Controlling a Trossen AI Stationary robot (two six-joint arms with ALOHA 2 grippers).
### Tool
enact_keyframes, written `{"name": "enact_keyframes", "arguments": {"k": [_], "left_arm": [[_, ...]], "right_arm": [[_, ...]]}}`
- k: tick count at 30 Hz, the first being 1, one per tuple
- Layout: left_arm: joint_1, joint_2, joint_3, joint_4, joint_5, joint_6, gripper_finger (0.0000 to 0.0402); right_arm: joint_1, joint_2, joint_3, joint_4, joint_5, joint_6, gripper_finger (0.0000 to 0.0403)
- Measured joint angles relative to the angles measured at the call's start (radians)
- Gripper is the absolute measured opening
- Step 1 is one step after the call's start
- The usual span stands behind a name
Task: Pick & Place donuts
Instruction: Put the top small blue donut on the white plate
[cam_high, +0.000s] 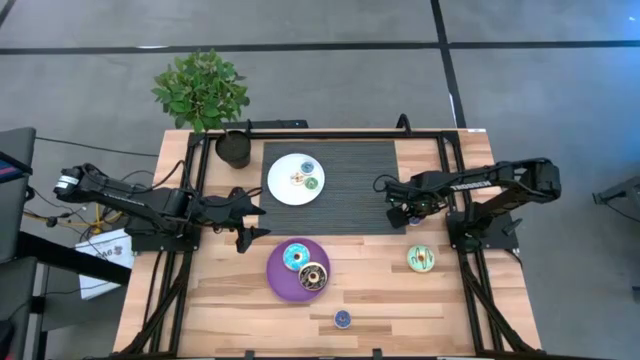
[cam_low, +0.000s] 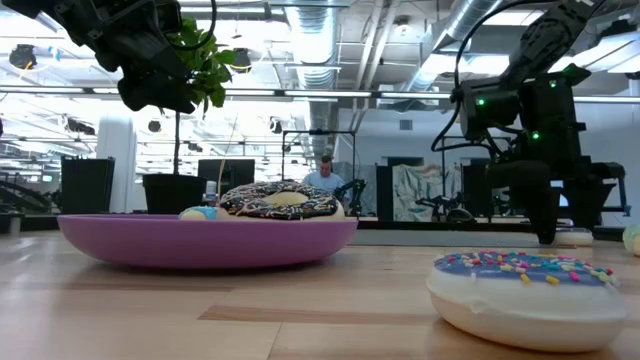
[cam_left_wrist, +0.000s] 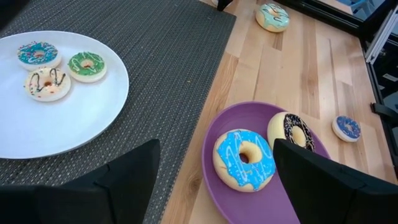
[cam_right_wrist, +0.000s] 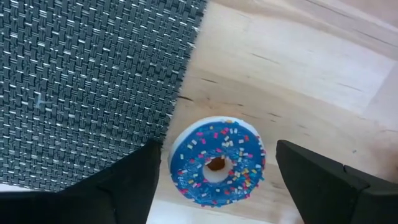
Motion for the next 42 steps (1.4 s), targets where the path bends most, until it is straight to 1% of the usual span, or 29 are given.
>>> {"name": "enact_keyframes", "arguments": {"k": [9,30,42], "left_arm": [[0.0,0.0,0.0,0.0,0.0,-0.005,0.0306],[0.0,0.0,0.0,-0.003,0.003,0.001,0.0306],[0.0,0.0,0.0,-0.003,-0.002,0.001,0.0306]], "right_arm": [[0.0,0.001,-0.001,0.006,-0.005,0.002,0.028],[0.0,0.002,-0.002,0.005,-0.013,-0.006,0.0272],[0.0,0.002,-0.002,0.016,-0.021,-0.009,0.0224]]}}
